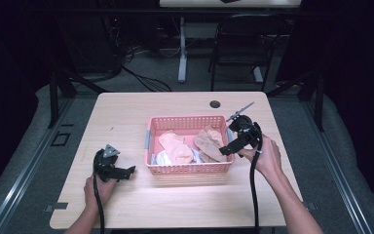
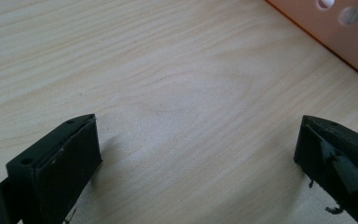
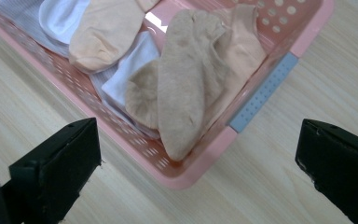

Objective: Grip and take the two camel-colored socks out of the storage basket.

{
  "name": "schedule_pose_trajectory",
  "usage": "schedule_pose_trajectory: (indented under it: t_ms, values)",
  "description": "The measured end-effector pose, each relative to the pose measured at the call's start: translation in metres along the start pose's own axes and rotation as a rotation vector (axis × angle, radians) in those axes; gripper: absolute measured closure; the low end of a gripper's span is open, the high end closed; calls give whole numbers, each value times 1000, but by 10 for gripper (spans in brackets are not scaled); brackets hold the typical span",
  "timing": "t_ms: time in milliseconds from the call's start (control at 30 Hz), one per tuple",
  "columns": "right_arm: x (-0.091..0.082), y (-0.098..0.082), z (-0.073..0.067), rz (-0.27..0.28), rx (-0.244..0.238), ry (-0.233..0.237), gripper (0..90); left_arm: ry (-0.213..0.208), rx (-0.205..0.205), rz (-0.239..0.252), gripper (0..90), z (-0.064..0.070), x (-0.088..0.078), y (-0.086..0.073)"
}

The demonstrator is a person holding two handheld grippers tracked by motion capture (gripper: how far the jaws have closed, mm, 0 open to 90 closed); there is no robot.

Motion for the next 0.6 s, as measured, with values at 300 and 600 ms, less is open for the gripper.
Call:
schedule_pose_trajectory:
  t_ms: [300, 600]
  values:
    - [14, 21, -9, 12, -22, 17, 12, 0, -1, 0, 0, 0, 0, 0]
    - [35, 33, -8, -15, -13, 43, 45, 0, 0, 0, 0, 0, 0, 0]
Point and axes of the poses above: each handheld gripper's, and its own axes: x roughly forward along the jaws, y roughly out of its top, z roughly to its right, the point moved 4 cm from there along x, roughly forward along the jaws, and after that the axes turned 9 degrees about -z, right-handed, at the moved point
